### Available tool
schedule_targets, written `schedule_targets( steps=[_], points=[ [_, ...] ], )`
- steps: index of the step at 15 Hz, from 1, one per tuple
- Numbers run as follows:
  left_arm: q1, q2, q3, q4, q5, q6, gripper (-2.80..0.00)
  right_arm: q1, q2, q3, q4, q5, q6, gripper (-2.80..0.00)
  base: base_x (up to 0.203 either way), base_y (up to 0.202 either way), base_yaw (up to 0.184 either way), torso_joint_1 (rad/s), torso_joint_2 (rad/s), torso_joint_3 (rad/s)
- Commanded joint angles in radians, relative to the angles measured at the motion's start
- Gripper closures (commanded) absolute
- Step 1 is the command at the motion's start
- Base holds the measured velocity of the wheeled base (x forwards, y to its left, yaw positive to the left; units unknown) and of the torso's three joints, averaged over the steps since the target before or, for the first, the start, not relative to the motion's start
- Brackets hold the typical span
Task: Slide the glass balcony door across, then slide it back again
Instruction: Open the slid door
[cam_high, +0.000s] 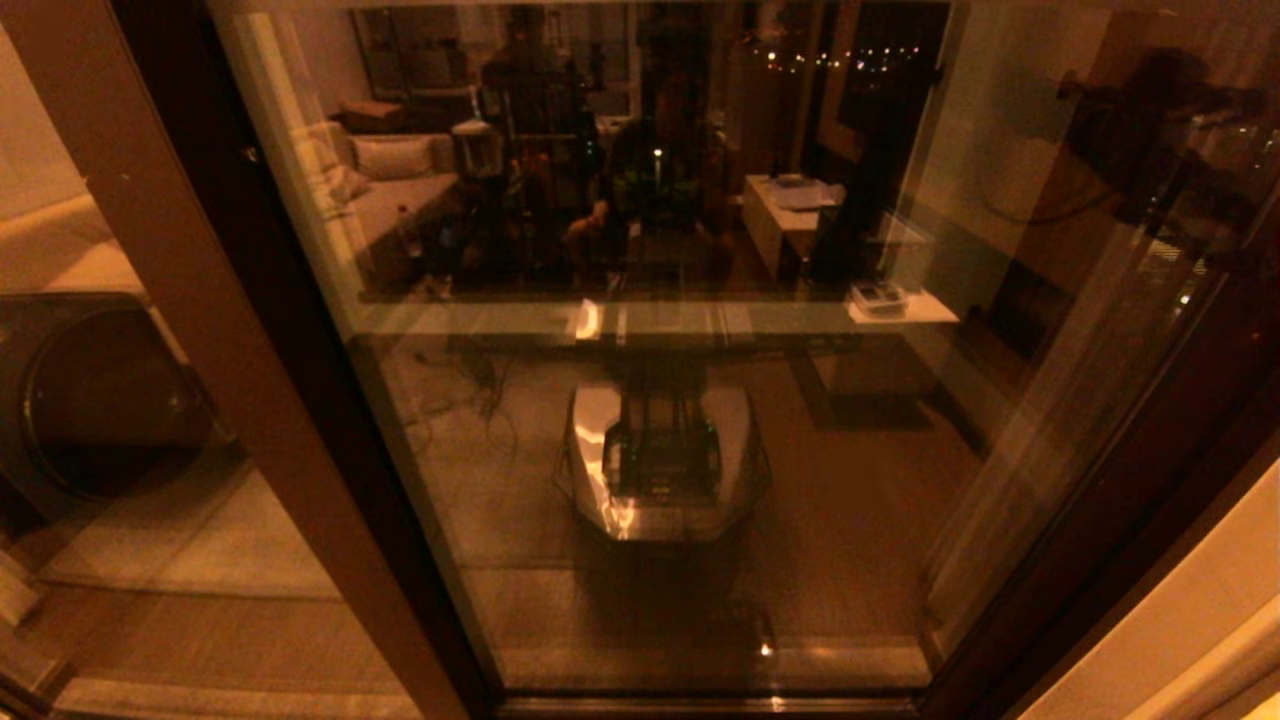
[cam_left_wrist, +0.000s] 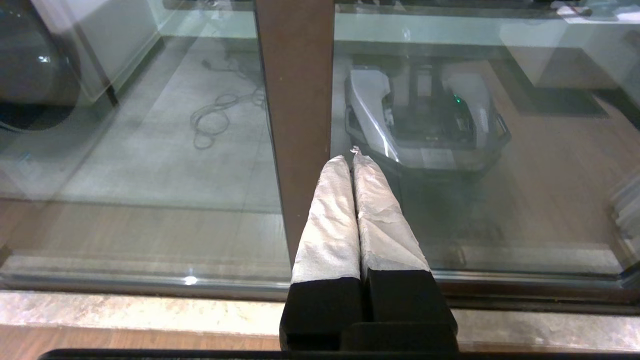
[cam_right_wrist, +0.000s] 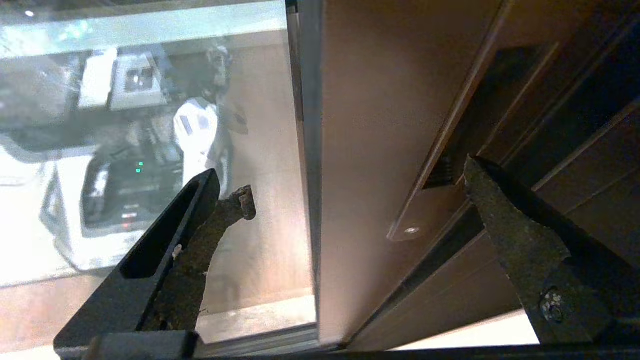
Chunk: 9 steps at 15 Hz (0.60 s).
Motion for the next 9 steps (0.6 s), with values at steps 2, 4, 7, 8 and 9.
schedule_targets(
  steps=[2,4,7,8,9],
  points=[
    [0.0,0.0,0.0,0.001,0.0,0.0,0.0,0.011,-0.001,0.004,0.001,0.013,0.007,-2.8,0.0,0.0,0.0,0.0,0.0,0.0],
    [0.0,0.0,0.0,0.001,0.0,0.0,0.0,0.012,-0.001,0.004,0.001,0.039,0.024,-2.8,0.0,0.0,0.0,0.0,0.0,0.0],
    [0.0,0.0,0.0,0.001,0.0,0.0,0.0,0.011,-0.007,0.004,0.001,0.076,0.04,-2.8,0.0,0.0,0.0,0.0,0.0,0.0],
    [0.0,0.0,0.0,0.001,0.0,0.0,0.0,0.011,-0.006,0.002,0.001,0.082,0.046,-2.8,0.0,0.0,0.0,0.0,0.0,0.0],
    [0.0,0.0,0.0,0.001,0.0,0.0,0.0,0.011,-0.004,0.002,0.001,0.082,0.047,-2.8,0.0,0.0,0.0,0.0,0.0,0.0]
  ],
)
